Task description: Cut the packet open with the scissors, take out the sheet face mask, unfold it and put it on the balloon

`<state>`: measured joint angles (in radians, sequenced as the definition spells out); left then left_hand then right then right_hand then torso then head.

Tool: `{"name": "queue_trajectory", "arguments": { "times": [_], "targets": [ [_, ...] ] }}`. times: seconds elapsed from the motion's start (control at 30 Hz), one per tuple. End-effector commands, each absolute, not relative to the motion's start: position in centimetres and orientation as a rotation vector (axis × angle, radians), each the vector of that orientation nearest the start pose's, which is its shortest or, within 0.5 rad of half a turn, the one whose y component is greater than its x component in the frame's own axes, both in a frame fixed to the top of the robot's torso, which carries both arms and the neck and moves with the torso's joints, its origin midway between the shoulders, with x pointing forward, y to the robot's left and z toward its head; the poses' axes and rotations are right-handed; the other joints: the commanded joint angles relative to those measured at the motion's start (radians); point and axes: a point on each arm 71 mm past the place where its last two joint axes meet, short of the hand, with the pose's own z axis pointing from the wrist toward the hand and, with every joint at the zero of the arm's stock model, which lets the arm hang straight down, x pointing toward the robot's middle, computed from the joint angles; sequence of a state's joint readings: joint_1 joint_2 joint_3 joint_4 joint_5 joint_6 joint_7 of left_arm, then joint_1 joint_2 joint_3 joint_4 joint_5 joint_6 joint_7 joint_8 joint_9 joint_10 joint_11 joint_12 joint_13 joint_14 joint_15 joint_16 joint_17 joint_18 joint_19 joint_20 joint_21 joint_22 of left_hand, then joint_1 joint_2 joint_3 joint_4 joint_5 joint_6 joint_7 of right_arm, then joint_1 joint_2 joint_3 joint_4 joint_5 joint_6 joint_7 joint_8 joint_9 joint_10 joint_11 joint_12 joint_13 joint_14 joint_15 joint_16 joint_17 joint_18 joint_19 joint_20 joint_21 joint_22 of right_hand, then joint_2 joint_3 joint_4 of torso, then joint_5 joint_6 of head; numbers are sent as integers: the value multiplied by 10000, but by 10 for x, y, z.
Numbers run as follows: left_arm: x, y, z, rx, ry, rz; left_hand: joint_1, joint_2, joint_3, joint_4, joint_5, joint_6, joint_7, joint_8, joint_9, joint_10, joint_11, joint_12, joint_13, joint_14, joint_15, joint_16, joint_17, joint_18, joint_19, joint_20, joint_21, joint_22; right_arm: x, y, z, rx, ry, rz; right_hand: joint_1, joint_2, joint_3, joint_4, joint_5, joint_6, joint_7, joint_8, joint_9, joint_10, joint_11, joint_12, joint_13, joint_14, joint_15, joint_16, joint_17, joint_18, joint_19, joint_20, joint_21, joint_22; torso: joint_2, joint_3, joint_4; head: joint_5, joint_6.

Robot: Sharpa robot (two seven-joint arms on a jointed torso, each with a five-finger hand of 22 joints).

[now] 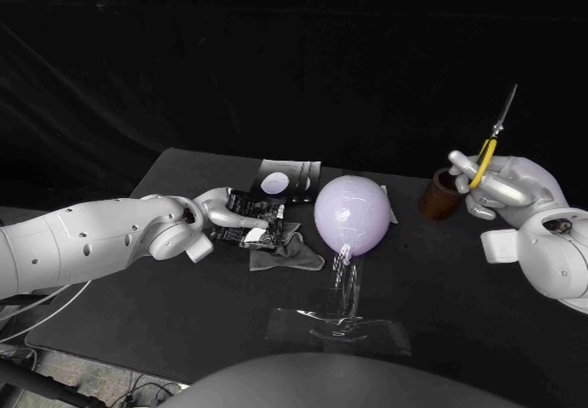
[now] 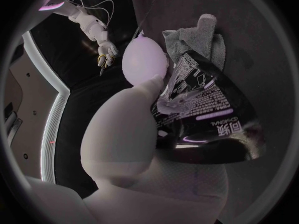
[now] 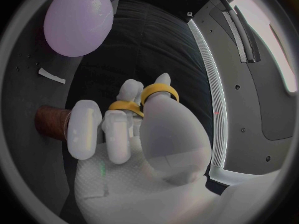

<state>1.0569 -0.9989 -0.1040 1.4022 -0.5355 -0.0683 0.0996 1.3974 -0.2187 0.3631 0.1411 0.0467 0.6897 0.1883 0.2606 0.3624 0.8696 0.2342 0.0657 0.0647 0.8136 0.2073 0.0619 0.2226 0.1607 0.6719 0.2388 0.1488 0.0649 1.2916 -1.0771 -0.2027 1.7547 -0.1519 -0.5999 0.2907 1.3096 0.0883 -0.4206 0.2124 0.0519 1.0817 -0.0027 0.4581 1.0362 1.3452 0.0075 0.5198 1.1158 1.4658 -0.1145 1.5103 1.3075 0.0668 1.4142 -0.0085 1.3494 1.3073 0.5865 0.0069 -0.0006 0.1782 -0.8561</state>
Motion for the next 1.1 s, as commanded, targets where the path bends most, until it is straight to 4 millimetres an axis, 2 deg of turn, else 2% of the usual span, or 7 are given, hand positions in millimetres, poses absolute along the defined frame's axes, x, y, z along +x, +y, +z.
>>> {"name": "queue_trajectory", "arguments": {
  "times": [0.03,0.07,0.13,0.23,0.7,0.87,1.1],
  "targets": [
    [450,323,-288,-8090,19484,-9383,279,75,-665,68,28,-192,1019,-33,-26,-238,71,17,-1,-307,80,60,-31,-594,-1218,534,-748,-135,438,-268,-180,10434,14548,11689,1451,1344,-1,-76,-17,6,-46,-21,6,1567,-820,5290,3,845,-95,67,1571,-75,42,12,46,1197,0,-5,-5,-12,-19],
    [450,324,-287,-8020,19411,-9344,279,75,-665,68,28,-192,1019,-33,-26,-238,71,17,-1,-307,80,60,-31,-594,-1218,534,-748,-135,438,-268,-180,10435,14546,11687,1451,1344,-1,-76,-17,6,-46,-21,6,1567,-820,5290,3,845,-95,67,1571,-75,42,12,46,1197,-2,-4,-6,-20,-15],
    [451,326,-286,-7909,19244,-9292,1275,769,-2725,645,71,-437,931,210,-23,-481,105,183,38,-754,164,281,-12,-926,-1649,434,-830,-117,437,-268,-180,10438,14544,11685,1451,1335,-21,-83,-17,1,-44,-29,13,1563,-819,5275,-4,839,-96,51,1540,-73,36,11,37,1192,0,-2,-4,-25,-20],
    [453,328,-285,-7786,18980,-9277,1770,566,-3243,1190,26,-582,1026,378,-34,-590,143,274,30,-968,162,425,16,-951,-1752,531,-825,-121,437,-269,-180,10447,14543,11677,1451,1335,-21,-83,-17,1,-44,-29,13,1563,-819,5275,-4,839,-96,51,1540,-73,36,11,37,1192,4,-2,-1,-28,-13],
    [455,331,-283,-7001,18741,-9483,2193,232,-3983,1536,39,-715,1002,764,-31,-896,173,381,25,-1466,228,708,87,-980,-1925,537,-834,-129,437,-270,-182,10495,14574,11654,1453,1327,-40,-91,-19,-3,-42,-37,20,1552,-817,5210,-56,835,-95,43,1523,-71,31,10,31,1189,2,-1,2,-104,-52],
    [456,330,-281,-6783,18586,-9626,2325,487,-3902,1502,61,-393,887,1172,35,-660,57,726,101,-1168,87,1421,386,-794,411,484,-226,200,437,-270,-182,10509,14591,11649,1453,1327,-40,-91,-19,-3,-42,-37,20,1552,-817,5210,-56,835,-95,43,1523,-71,31,10,31,1189,1,2,-10,-117,-51],
    [458,333,-277,-6636,17902,-9728,2415,593,-3821,1475,36,-167,747,1397,11,-393,-78,1065,130,-1041,-62,2152,730,-618,699,487,2,273,436,-270,-183,10530,14616,11643,1453,1327,-40,-91,-19,-3,-42,-37,20,1552,-817,5210,-56,835,-95,43,1523,-71,31,10,31,1189,-2,4,-6,-118,-53]
  ]
}}
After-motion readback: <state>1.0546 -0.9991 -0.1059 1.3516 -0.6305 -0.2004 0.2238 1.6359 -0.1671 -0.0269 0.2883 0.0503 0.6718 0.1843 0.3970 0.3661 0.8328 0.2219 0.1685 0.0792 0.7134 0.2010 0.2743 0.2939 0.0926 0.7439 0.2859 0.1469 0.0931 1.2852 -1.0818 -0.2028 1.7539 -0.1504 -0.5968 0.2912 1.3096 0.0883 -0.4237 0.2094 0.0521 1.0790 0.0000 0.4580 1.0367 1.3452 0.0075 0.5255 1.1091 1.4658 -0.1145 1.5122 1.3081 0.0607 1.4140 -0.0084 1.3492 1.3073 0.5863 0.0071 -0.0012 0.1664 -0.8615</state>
